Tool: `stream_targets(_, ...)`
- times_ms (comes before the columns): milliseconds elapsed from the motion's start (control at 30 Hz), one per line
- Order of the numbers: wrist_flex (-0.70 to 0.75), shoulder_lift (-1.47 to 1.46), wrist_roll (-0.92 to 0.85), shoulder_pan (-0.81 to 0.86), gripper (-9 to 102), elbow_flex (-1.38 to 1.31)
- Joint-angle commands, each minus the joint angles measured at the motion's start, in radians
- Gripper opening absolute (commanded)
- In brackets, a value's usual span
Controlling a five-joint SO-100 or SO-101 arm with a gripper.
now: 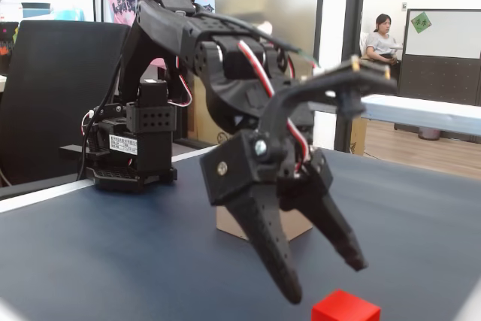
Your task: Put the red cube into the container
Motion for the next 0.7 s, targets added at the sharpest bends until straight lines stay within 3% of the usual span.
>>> stream_targets(0, -0.021, -0.02, 0.034, -0.021, 39, -0.091)
stream_targets(667, -0.063, -0.092, 0.081, -0.054, 38, -0.121)
